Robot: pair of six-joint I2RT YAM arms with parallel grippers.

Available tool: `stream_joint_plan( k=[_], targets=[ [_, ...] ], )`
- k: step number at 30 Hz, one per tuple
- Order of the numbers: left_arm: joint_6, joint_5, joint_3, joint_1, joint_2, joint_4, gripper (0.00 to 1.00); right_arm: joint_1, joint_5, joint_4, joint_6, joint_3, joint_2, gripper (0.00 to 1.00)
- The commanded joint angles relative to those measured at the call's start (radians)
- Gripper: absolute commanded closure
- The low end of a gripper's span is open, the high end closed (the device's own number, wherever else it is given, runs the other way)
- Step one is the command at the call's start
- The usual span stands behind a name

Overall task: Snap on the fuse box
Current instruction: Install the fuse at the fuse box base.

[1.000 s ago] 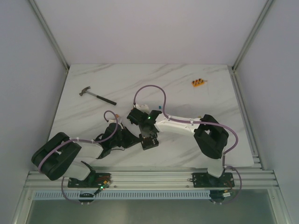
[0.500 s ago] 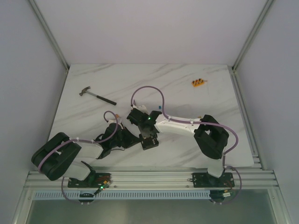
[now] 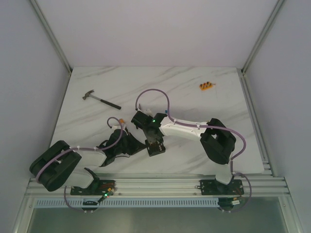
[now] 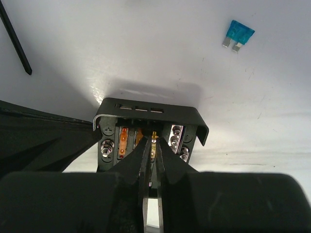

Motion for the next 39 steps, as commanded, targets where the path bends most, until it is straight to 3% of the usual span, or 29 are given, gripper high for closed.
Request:
stream_joint_plan(
  k=[1,14,39],
  targets=[
    [-0.021,-0.056,-0.018,-0.011,-0.025,-0.088,0.83,0.008,-0.001,-0.078,0.01,0.038,-0.006,0.86],
    [-0.024,-0.066,-0.013,-0.024,-0.036,-0.098,0.82,0.02,-0.011,-0.031,0.051,0.023,-0.08,0.75],
    [-0.018,-0.06,-0.01,-0.027,-0.019,-0.089,0.81,0.01,0.024,-0.056,0.102,-0.028,-0.011,0.81]
  ],
)
